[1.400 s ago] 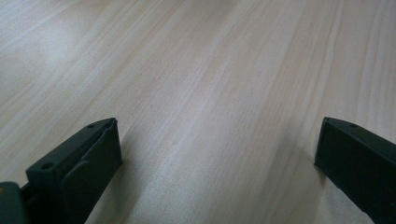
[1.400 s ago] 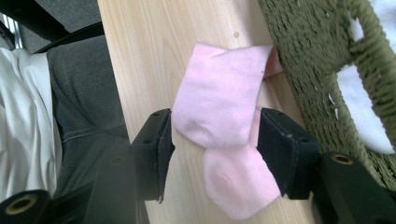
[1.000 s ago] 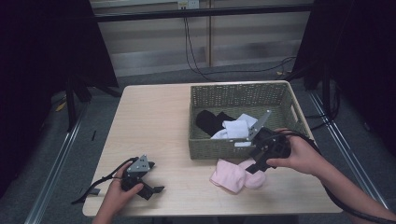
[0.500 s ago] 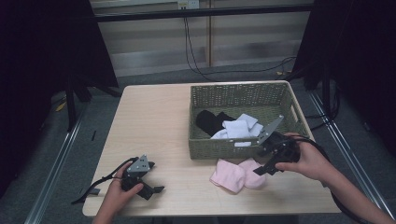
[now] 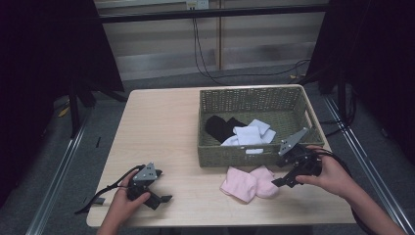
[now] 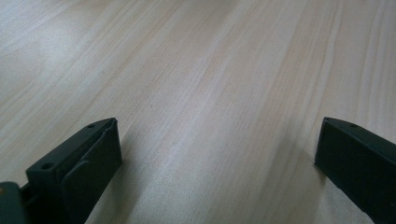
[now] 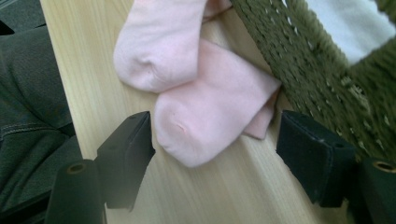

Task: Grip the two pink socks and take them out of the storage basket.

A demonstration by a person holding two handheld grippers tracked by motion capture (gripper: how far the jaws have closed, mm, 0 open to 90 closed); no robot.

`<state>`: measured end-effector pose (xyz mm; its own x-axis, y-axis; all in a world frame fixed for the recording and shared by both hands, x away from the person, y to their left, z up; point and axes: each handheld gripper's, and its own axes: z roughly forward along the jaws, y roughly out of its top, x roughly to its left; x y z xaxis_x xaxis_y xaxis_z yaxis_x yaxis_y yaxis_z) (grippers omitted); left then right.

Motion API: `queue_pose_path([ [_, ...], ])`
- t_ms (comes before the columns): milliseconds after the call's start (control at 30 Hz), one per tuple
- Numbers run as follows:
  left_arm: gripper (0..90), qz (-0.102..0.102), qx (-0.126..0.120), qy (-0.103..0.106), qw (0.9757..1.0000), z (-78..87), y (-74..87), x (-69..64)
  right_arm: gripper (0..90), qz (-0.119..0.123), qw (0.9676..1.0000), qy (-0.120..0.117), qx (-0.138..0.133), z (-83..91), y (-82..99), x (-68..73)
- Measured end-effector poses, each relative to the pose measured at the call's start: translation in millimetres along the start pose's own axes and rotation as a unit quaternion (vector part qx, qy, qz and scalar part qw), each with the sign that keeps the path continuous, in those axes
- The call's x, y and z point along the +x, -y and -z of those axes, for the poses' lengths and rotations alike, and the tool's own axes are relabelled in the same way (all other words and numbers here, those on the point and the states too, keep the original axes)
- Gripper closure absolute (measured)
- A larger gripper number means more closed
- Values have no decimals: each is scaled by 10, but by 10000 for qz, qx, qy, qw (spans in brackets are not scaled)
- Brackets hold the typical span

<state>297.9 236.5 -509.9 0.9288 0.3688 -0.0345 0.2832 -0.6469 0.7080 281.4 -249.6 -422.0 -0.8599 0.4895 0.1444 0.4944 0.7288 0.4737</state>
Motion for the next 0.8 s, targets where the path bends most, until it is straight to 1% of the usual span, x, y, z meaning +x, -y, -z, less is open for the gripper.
queue_pose_path([
  [133,0,2,-1,0,10000,0,0,0,259,-128,9999,67,-42,-23,97,-26],
  [333,0,0,0,-1,10000,0,0,0,257,-188,9996,165,-107,-64,237,-67],
  [467,0,2,0,-1,10000,0,0,0,258,-204,9994,215,-183,-93,326,-95],
  [500,0,0,1,0,10000,0,0,0,257,-255,9993,213,-196,-101,348,-100],
  [633,0,-1,1,-1,10000,0,0,0,256,-327,9984,314,-349,-126,435,-131],
  [667,0,0,0,-1,10000,0,0,0,256,-340,9982,305,-378,-135,454,-138],
  [700,0,-1,1,0,10000,0,0,0,255,-423,9979,294,-391,-151,483,-143],
  [800,0,1,0,-2,10000,0,0,0,253,-425,9976,347,-421,-212,547,-158],
])
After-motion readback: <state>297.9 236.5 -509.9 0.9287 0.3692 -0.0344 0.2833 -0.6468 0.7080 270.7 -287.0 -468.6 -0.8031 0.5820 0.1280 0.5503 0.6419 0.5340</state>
